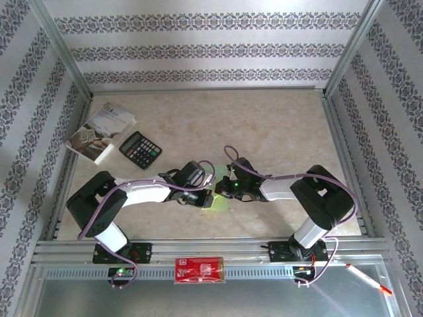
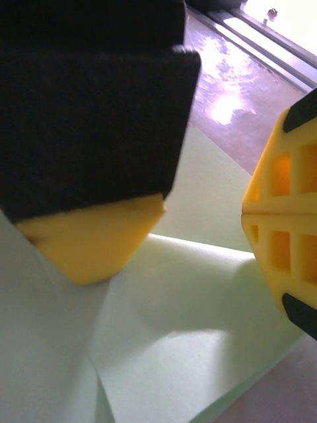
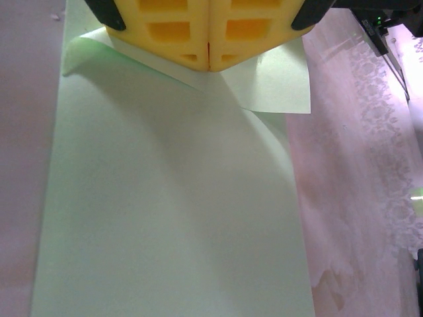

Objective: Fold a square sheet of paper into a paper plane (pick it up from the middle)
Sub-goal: Fold the triangle a second time at the center of the table.

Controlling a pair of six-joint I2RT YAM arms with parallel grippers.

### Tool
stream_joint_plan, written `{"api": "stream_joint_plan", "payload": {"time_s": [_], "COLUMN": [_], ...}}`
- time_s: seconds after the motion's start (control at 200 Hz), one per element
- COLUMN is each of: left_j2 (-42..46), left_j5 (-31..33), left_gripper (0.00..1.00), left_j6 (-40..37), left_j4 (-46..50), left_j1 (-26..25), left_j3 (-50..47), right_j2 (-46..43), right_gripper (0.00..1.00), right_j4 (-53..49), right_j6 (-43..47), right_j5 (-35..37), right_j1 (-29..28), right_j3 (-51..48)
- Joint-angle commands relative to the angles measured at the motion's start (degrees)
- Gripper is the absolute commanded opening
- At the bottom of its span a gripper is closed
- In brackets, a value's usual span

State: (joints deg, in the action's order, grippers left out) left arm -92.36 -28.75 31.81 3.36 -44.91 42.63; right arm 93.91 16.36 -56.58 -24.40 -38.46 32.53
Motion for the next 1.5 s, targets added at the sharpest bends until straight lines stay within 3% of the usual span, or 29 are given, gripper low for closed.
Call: {"api": "stream_joint_plan", "payload": {"time_s": [0.0,0.33,0.585,0.814,0.959,1.494], "left_j2": [-1.0,-4.1,-2.0,2.9,1.4,-2.0], "left_j5": [-1.5,-1.1,4.3,-0.7,-1.8,2.8], "left_gripper": [0.01,0.01,0.01,0.07,0.08,0.05], "left_j6": [1.8,-0.2,-2.8,-1.5,-1.9,-5.7], "left_j4": [-5.0,-3.3,1.4,-4.5,-5.3,2.1], "left_j1": [1.4,2.6,2.7,1.6,0.2,1.0], "left_j3": [-0.1,-1.0,-1.6,-3.2,-2.3,0.0], "right_j2": [1.7,1.6,1.5,1.8,1.7,2.1], "right_gripper": [0.0,0.0,0.0,0.0,0.0,0.0], "right_j4": [-3.6,-3.5,-3.6,-3.6,-3.6,-3.7], "right_j6": [1.0,1.0,1.3,1.3,1.3,1.4], "right_j5": [1.7,1.6,1.5,1.3,1.3,1.2], "right_j1": [0.1,0.3,0.6,0.6,0.6,0.6], "right_j3": [-1.4,-1.8,-2.0,-1.5,-1.5,-1.3]}}
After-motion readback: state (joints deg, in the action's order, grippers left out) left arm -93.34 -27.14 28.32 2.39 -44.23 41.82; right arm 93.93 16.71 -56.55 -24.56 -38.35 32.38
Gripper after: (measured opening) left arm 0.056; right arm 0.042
